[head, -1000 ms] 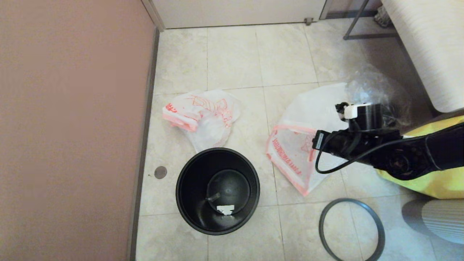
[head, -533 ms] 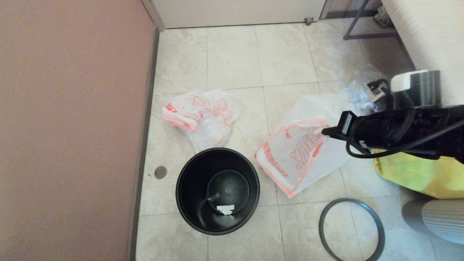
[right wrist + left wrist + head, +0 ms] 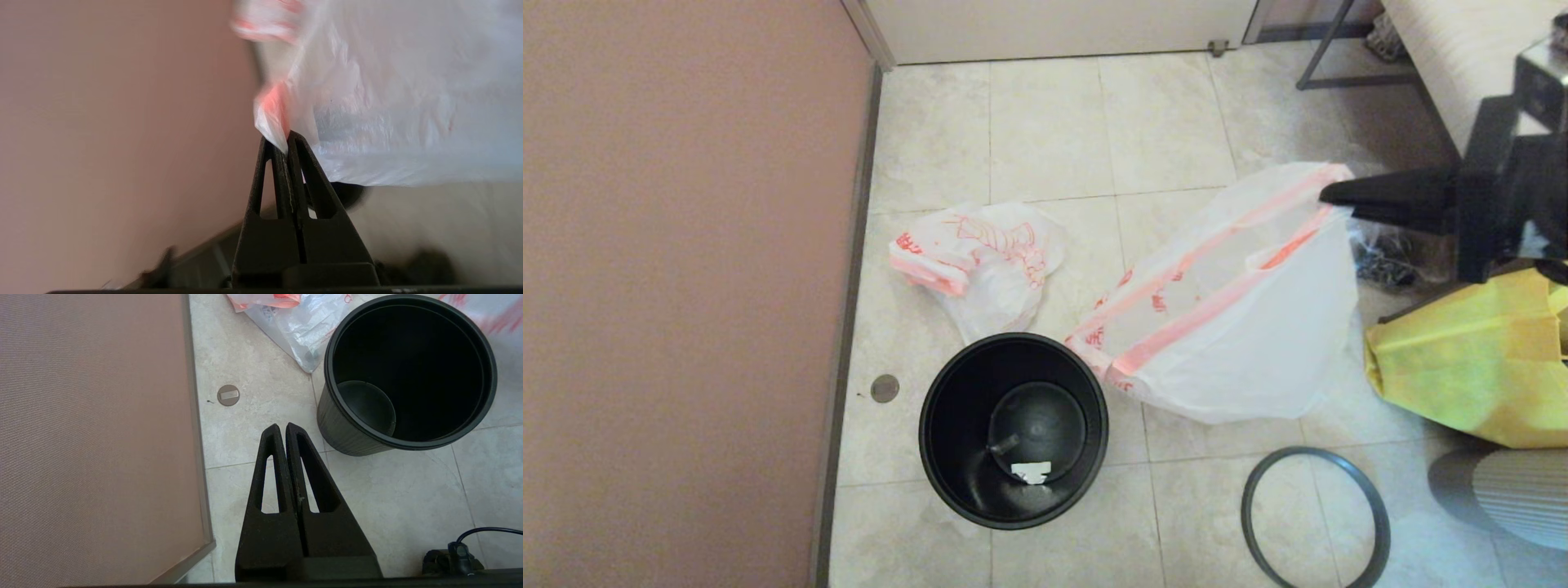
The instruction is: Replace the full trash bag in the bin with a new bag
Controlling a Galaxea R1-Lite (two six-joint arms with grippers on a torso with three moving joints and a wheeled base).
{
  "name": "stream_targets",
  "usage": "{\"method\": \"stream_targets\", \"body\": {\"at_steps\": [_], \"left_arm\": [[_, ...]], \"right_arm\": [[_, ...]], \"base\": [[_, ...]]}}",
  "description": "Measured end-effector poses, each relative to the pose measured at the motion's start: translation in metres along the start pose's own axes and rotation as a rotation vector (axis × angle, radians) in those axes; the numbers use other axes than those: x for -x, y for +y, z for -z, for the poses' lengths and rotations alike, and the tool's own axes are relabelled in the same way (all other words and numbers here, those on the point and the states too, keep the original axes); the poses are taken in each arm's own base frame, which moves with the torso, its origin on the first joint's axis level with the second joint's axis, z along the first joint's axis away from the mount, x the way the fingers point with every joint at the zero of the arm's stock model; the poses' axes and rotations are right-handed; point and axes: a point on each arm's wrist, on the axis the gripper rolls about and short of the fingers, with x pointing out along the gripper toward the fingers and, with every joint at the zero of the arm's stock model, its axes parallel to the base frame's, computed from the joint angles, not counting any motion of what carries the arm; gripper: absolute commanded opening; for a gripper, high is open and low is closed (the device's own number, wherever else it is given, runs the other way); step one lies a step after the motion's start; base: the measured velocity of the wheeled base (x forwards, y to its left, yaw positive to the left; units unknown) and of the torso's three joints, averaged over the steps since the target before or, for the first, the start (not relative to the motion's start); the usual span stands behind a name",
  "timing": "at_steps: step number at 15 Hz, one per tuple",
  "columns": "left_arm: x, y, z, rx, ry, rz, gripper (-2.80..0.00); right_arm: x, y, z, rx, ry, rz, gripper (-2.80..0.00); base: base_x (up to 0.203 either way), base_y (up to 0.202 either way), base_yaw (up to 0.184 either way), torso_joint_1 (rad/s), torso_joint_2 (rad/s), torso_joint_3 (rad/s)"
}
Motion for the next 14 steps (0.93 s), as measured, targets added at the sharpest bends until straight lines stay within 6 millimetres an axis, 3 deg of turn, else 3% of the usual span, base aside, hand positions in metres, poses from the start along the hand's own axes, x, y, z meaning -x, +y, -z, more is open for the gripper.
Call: {"method": "stream_targets", "body": {"at_steps": [3, 7, 14], "left_arm": [[0.000, 0.000, 0.000, 0.000, -0.001, 0.000, -2.80], [0.000, 0.000, 0.000, 0.000, -0.001, 0.000, -2.80], [0.000, 0.000, 0.000, 0.000, -0.001, 0.000, -2.80]], "right_arm": [[0.047, 0.046, 0.000, 0.060, -0.034, -0.153, -2.80], [0.091, 0.084, 0.002, 0.044, -0.015, -0.349, -2.80], [0.104, 0.113, 0.008, -0.098, 0.244, -0.626, -2.80]], "base": [[0.000, 0.000, 0.000, 0.000, 0.00, 0.000], [0.000, 0.000, 0.000, 0.000, 0.00, 0.000], [0.000, 0.000, 0.000, 0.000, 0.00, 0.000]]}}
